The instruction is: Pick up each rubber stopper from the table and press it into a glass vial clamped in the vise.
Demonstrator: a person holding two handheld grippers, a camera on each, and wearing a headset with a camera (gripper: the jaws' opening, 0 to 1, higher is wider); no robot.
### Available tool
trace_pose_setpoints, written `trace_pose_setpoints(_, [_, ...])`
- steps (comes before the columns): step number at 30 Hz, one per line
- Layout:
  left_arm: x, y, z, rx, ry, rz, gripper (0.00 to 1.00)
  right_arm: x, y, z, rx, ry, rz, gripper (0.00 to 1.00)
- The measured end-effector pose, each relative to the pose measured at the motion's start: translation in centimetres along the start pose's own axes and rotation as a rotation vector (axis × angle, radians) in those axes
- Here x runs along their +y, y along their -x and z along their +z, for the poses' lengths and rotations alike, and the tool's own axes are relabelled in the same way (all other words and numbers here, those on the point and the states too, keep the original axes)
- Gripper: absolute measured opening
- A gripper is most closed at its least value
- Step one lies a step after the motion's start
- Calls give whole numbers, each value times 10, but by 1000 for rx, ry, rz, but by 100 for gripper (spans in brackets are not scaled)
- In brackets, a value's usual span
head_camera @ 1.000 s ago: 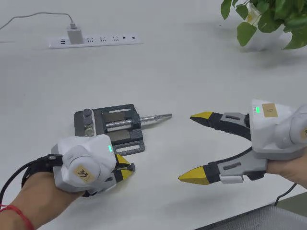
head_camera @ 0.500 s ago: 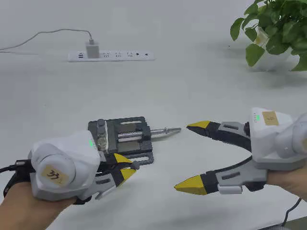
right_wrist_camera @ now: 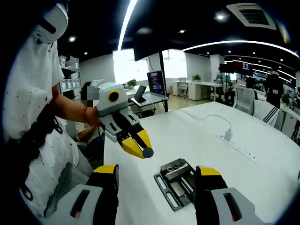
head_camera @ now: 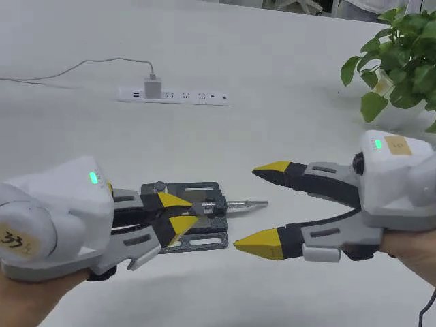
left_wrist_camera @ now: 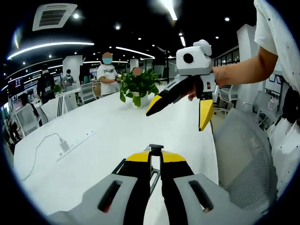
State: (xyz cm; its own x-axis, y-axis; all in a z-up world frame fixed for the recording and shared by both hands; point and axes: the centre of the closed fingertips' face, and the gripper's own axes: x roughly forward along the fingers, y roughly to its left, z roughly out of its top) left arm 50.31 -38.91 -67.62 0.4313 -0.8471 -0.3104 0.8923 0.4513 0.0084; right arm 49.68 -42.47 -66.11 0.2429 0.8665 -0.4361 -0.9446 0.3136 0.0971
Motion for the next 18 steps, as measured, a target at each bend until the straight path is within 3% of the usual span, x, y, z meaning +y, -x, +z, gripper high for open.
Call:
trace_pose_setpoints(8, [-6,11,23,-53,-32,10,3,18,-6,21,28,37,61,50])
trace_pose_setpoints(11, [-9,15,28,-67,-36,9,3,23,-7,27,26,42,77,39])
trace_pose_setpoints(18, [-17,19,33,-74,-55,1,3,31,-9,35,34,66,112,24])
